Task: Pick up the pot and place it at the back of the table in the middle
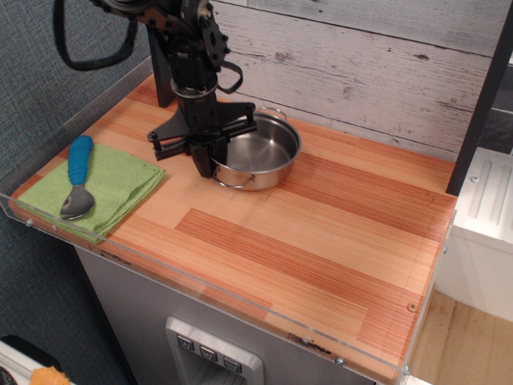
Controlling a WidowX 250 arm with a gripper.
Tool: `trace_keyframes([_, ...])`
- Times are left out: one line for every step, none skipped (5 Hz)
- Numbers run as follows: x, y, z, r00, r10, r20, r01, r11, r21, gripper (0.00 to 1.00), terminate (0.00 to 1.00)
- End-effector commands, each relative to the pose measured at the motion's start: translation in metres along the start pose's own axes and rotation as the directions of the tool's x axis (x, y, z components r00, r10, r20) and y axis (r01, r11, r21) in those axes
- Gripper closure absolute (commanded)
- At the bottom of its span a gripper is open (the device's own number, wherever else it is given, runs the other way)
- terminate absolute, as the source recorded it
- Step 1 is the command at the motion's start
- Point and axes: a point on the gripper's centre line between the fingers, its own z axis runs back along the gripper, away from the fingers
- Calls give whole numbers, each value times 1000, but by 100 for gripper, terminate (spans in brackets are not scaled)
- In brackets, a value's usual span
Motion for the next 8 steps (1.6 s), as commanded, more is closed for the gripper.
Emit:
trace_keyframes([-2, -22, 0, 998, -62, -2, 61, 997, -45, 100, 0])
trace_keyframes([-1, -20, 0, 995, -97, -39, 94, 994, -61, 0, 0])
trace_keyframes([-1, -19, 8, 992, -123, -7, 123, 991, -51, 0, 0])
trace_keyframes([1, -21, 24, 988, -152, 9, 152, 985, -78, 0, 0])
trace_keyframes([2, -27, 43, 971, -224, 81, 228, 973, -37, 0, 0])
trace_keyframes([-2, -41, 70, 892, -428, 149, 411, 902, 129, 0, 0])
trace_keyframes([-16, -43, 89, 846, -506, 167, 497, 862, 95, 0, 0])
trace_keyframes([-45, -38, 99, 795, -588, 148, 594, 804, 3, 0, 0])
